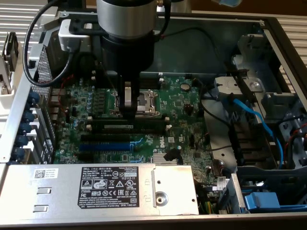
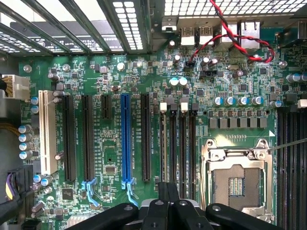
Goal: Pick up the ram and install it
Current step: 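Press down the ram until it locks into place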
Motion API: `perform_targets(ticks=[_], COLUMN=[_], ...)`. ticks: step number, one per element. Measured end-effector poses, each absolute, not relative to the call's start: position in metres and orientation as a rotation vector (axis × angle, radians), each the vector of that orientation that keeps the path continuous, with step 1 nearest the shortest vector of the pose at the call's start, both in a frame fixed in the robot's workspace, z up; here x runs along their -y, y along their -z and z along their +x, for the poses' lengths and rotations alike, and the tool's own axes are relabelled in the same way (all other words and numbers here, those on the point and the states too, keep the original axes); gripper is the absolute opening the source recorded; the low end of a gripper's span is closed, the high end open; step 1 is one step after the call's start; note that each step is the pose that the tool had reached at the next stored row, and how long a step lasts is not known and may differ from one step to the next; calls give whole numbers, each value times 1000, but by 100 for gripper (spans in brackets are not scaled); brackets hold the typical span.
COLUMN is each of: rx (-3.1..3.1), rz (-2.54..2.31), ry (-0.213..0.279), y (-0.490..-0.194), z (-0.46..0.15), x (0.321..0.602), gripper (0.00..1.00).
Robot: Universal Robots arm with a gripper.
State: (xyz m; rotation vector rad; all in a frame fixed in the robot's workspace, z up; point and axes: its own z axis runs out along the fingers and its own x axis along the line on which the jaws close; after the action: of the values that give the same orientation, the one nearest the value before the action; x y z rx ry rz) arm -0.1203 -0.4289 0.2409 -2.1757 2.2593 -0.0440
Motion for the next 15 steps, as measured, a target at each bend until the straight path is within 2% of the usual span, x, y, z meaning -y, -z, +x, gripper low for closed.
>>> perform_targets(ticks=[15], rx=[-2260], rz=[-2176], ry=[43], y=[-239], z=[-116], x=[427], gripper=[10])
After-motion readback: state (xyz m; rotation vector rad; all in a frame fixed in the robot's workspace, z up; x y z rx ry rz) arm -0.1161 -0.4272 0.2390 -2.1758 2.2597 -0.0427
